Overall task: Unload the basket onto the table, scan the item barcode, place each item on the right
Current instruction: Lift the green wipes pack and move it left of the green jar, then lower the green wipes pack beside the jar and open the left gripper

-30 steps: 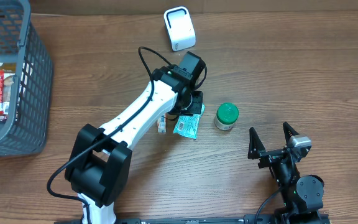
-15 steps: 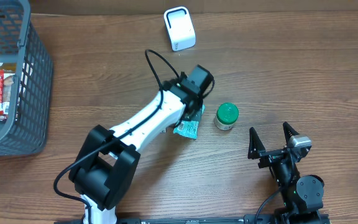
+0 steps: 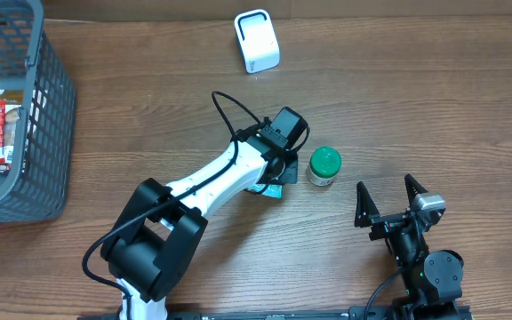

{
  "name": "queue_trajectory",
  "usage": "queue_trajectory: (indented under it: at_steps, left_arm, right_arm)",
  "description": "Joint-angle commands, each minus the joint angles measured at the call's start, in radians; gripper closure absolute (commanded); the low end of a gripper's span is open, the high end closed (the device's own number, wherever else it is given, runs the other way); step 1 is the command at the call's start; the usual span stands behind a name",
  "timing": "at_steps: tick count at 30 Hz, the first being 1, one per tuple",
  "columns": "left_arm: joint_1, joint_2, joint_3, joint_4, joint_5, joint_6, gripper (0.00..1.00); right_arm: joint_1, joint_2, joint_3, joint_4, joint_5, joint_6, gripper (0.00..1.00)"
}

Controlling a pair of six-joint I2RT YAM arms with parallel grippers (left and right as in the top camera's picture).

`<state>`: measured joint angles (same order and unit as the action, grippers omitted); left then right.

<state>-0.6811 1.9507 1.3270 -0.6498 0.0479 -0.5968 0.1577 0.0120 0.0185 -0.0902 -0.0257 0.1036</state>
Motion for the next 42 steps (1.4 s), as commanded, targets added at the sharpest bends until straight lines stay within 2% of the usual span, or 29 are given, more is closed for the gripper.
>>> queue_trajectory:
  at_steps: [1,4,11,16,25,39,42]
  left_arm:
    - [-0.008,0.006,0.003,0.031,0.084,-0.013,0.96]
    - [-0.005,-0.001,0.032,0.016,0.059,0.0,0.96]
    - [0.019,-0.015,0.174,-0.139,-0.256,0.082,0.96]
    - [0.033,0.006,0.165,-0.175,-0.346,0.104,0.96]
    - [0.042,0.099,0.136,-0.126,-0.364,0.103,0.96]
    - [0.041,0.11,0.136,-0.136,-0.115,0.103,0.96]
    - [0.041,0.11,0.136,-0.135,-0.159,0.103,0.96]
  right_arm:
    - [-0.003,-0.009,-0.011,0.007,0.005,-0.007,0.0]
    - [-0.003,-0.009,-0.011,0.007,0.005,-0.007,0.0]
    - [-0.003,-0.009,-0.011,0.007,0.005,-0.007,0.0]
    - [-0.003,-0.009,-0.011,0.007,0.005,-0.007,0.0]
    - [-0.003,-0.009,-0.011,0.007,0.005,-0.007,0.0]
    - [-0.003,-0.009,-0.011,0.007,0.005,-0.007,0.0]
    - [-0.003,-0.009,-0.011,0.007,0.005,-0.007,0.0]
